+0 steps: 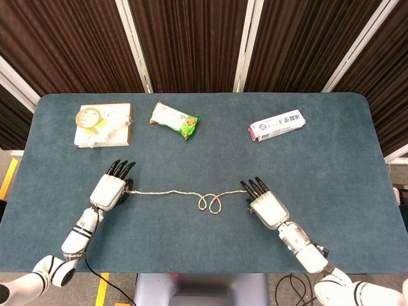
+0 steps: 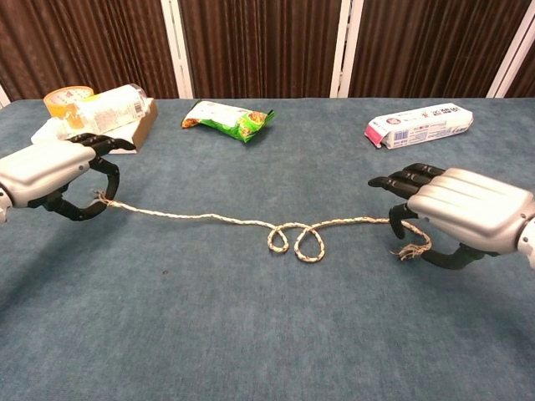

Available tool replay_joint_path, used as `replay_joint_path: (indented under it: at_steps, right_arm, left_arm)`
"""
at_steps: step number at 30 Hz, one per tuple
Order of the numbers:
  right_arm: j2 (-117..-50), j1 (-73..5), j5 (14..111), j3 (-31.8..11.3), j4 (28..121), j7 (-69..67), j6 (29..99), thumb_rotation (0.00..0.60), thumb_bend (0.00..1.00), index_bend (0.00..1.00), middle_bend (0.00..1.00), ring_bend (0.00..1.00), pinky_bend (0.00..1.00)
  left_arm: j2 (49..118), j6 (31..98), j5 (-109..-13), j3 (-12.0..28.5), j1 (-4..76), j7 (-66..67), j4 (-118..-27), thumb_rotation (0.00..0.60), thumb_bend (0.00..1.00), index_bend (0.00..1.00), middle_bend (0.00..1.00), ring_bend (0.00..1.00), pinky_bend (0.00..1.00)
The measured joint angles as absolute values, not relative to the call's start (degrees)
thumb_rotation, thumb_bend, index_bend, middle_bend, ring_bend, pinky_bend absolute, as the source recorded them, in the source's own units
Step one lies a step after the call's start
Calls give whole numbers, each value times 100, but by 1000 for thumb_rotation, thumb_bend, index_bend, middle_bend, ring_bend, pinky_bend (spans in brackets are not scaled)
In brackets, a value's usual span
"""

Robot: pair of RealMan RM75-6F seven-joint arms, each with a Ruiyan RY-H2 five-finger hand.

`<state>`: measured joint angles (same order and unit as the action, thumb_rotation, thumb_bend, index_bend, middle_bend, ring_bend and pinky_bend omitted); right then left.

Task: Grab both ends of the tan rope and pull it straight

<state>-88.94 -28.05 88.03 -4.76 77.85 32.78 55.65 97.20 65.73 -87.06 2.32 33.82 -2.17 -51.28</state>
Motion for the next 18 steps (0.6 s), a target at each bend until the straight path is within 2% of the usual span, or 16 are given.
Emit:
replay_joint_path:
  at_steps: [10,18]
  right_arm:
    - [-9072,-2924,8552,-416,7614,3408,5514,600,447,635,0,0,0]
    - [-9174,-3006,8377,-362,7513,3525,5478,600,447,647,0,0,0]
  left_arm:
    - [9725,6513,-8691,234,3401,-300,-5029,600,445,629,60,0,38]
    - [9714,6470,-8670,246,3418,-303,-5025,600,451,630,60,0,39]
